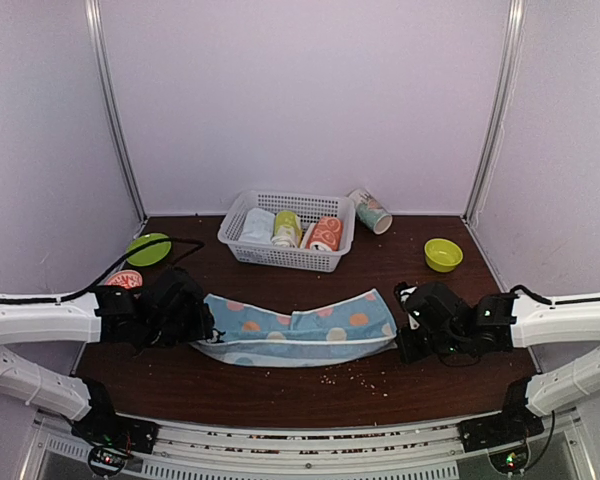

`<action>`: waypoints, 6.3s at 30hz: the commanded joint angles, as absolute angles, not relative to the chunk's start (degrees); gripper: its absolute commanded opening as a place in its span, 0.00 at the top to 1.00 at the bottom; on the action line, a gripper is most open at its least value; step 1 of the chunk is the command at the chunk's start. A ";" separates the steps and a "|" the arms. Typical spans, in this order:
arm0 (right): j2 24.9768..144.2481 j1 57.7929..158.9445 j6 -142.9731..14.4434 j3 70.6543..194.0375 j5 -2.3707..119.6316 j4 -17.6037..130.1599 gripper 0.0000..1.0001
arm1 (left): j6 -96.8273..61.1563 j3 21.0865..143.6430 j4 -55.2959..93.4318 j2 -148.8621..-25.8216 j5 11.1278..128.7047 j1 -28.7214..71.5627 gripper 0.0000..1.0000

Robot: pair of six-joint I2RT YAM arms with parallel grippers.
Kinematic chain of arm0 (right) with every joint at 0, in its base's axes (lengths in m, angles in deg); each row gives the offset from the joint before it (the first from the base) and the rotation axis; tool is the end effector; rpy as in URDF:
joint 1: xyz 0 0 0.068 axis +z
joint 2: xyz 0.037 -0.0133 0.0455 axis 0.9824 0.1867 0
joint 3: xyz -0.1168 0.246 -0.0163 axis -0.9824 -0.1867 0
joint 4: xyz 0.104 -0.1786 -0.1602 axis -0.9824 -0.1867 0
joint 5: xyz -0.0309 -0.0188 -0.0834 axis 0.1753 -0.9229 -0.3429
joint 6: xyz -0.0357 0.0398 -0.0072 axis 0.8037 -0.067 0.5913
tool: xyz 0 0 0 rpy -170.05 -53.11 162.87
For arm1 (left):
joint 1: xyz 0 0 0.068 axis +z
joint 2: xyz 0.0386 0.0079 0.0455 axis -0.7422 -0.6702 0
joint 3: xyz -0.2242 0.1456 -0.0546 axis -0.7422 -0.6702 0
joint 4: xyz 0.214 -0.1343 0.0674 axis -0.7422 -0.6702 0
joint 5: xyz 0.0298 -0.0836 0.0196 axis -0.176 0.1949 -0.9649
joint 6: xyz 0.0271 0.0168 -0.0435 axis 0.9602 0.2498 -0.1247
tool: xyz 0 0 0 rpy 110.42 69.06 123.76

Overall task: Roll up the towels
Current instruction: Adjust the towel at the center of the board, then pick up the towel from the center of the board, then flatten out the towel at the center of the board, then fold the towel at the center of the board.

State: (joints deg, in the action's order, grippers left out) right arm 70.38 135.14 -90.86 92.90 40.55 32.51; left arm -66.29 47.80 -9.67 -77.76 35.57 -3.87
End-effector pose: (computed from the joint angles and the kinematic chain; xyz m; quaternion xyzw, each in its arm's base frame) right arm 0.1286 0.1786 0.1935 -0.1584 0.9369 0.1486 0.2739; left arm 0.1467 -0.1609 0.2047 -0.1347 0.9215 -0.1230 0.3430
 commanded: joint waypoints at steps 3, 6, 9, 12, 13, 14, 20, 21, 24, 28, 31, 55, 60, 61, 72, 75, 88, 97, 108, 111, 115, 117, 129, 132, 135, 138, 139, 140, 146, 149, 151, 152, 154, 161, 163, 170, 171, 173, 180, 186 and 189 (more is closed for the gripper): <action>71.03 135.00 -89.46 93.17 41.90 32.29 1.00 | -72.91 46.78 -12.79 -80.06 38.61 -3.58 0.28; 71.01 135.00 -89.39 92.76 42.41 32.44 1.00 | -74.08 46.54 -14.28 -79.46 38.83 -3.58 0.27; 70.78 134.97 -89.44 92.55 42.87 32.86 1.00 | -75.29 46.13 -15.86 -78.91 40.28 -3.59 0.27; 70.59 134.97 -89.40 92.23 43.10 33.30 1.00 | -77.51 43.93 -17.63 -77.48 41.94 -3.58 0.27; 70.63 135.01 -89.43 92.08 43.02 33.39 1.00 | -77.69 43.15 -18.74 -76.51 42.23 -3.63 0.27; 70.67 135.01 -89.39 91.96 42.80 33.41 1.00 | -79.77 42.41 -19.90 -75.28 42.33 -3.67 0.26; 71.42 134.96 -90.52 91.81 39.70 32.93 1.00 | -83.24 39.05 -26.70 -64.65 43.38 -3.67 0.24; 71.65 134.99 -90.65 91.81 39.53 33.09 1.00 | -83.30 38.69 -26.76 -63.83 44.45 -3.67 0.23; 72.33 134.95 -91.03 91.40 40.04 34.12 1.00 | -83.33 38.07 -25.43 -63.60 46.72 -3.67 0.23; 72.83 134.98 -91.12 91.03 41.29 35.38 1.00 | -83.10 38.44 -22.77 -65.51 47.08 -3.67 0.23; 72.62 134.98 -91.01 91.20 41.37 35.43 1.00 | -83.06 38.73 -19.91 -66.78 47.55 -3.67 0.23; 72.91 133.79 -87.62 94.29 43.78 34.94 1.00 | -83.28 40.27 -14.94 -68.63 43.65 -3.41 1.00; 72.61 130.78 -88.08 93.81 47.36 35.41 1.00 | -82.82 43.94 -15.10 -69.85 41.08 -3.41 1.00; 72.19 130.18 -88.12 93.66 47.88 35.46 1.00 | -82.69 44.41 -15.07 -69.67 40.48 -3.36 1.00; 58.59 129.59 -76.94 100.90 45.71 28.64 1.00 | -72.48 57.14 -18.47 -59.52 31.94 -2.88 1.00; 53.76 129.69 -71.95 105.67 47.85 26.11 1.00 | -66.13 63.63 -18.81 -58.14 32.67 -2.88 1.00; 42.68 129.69 -65.42 122.97 63.69 12.30 1.00 | -54.77 74.76 -19.14 -51.54 54.47 -2.97 1.00; 42.95 128.93 -68.51 116.21 51.34 16.01 1.00 | -59.20 63.26 -15.84 -47.96 54.56 -3.10 1.00; 61.80 118.27 -78.88 102.56 41.79 32.33 1.00 | -64.46 51.67 -2.22 -63.12 49.63 3.20 1.00; 65.51 118.02 -78.70 103.11 40.05 33.62 1.00 | -64.11 51.01 -0.24 -66.68 48.49 4.92 1.00; 67.65 118.00 -77.50 103.54 40.92 34.46 1.00 | -63.19 52.12 -1.08 -69.90 47.38 5.63 1.00; 67.28 118.00 -76.72 103.57 42.57 34.11 1.00 | -62.65 52.99 -2.23 -70.24 47.63 5.62 1.00; 40.01 125.24 -73.56 103.04 65.94 22.82 1.00 | -54.21 48.19 -7.24 -44.23 68.21 4.44 1.00; 32.84 125.82 -74.89 106.42 70.45 17.37 1.00 | -53.61 46.99 -9.15 -34.77 73.65 3.02 1.00; 28.47 125.91 -74.90 110.02 73.32 14.60 1.00 | -53.24 47.94 -9.10 -27.50 76.91 2.84 1.00; 27.71 125.83 -74.56 110.62 70.56 14.97 1.00 | -51.15 49.64 -7.49 -26.28 75.93 2.81 1.00; 28.32 125.82 -74.43 109.99 69.33 15.71 1.00 | -50.38 50.05 -6.47 -28.48 75.25 2.79 1.00; 28.99 125.82 -74.36 108.73 68.15 17.00 1.00 | -49.77 50.31 -5.62 -31.22 74.66 2.83 1.00; 39.09 123.56 -76.25 98.94 58.47 28.10 1.00 | -51.94 46.44 3.02 -50.44 68.06 3.08 1.00; 46.94 119.78 -79.54 96.13 54.30 32.53 1.00 | -53.87 43.26 10.22 -57.61 67.68 5.39 1.00; 52.26 117.43 -80.83 94.92 52.12 35.48 1.00 | -54.90 41.74 13.77 -61.95 67.79 7.77 1.00; 54.69 116.22 -81.16 94.86 51.26 36.62 1.00 | -55.49 41.08 15.45 -63.80 67.96 9.00 1.00; 60.35 115.27 -81.54 95.43 48.46 38.46 1.00 | -56.11 40.25 18.04 -67.72 68.14 10.92 1.00; 72.83 114.75 -80.43 102.71 41.73 38.01 1.00 | -55.98 41.11 21.16 -75.26 64.84 12.20 1.00; 75.13 114.73 -79.67 104.83 40.70 37.76 1.00 | -56.02 41.44 20.52 -75.26 62.94 12.51 1.00; 78.72 114.75 -76.77 110.96 36.60 35.74 1.00 | -57.37 41.03 19.82 -71.90 58.73 15.76 1.00; 78.91 114.83 -76.33 110.94 36.98 36.19 1.00 | -57.36 40.98 20.05 -71.92 58.64 16.07 1.00; 79.91 114.91 -76.11 111.12 38.36 35.70 1.00 | -57.33 40.99 20.98 -72.98 59.38 16.63 1.00; 78.93 117.30 -76.70 105.95 41.51 38.99 1.00 | -58.33 38.43 23.05 -74.74 61.80 16.76 1.00; 77.59 118.16 -78.84 101.73 42.60 39.54 1.00 | -57.10 36.40 20.59 -71.54 61.70 16.76 1.00; 77.00 118.64 -80.03 99.60 43.20 40.39 1.00 | -57.82 34.83 21.02 -71.38 62.17 16.81 1.00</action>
State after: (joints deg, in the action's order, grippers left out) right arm 79.04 117.98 -77.88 102.05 42.24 38.52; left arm -57.76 36.57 19.42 -72.36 61.49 16.37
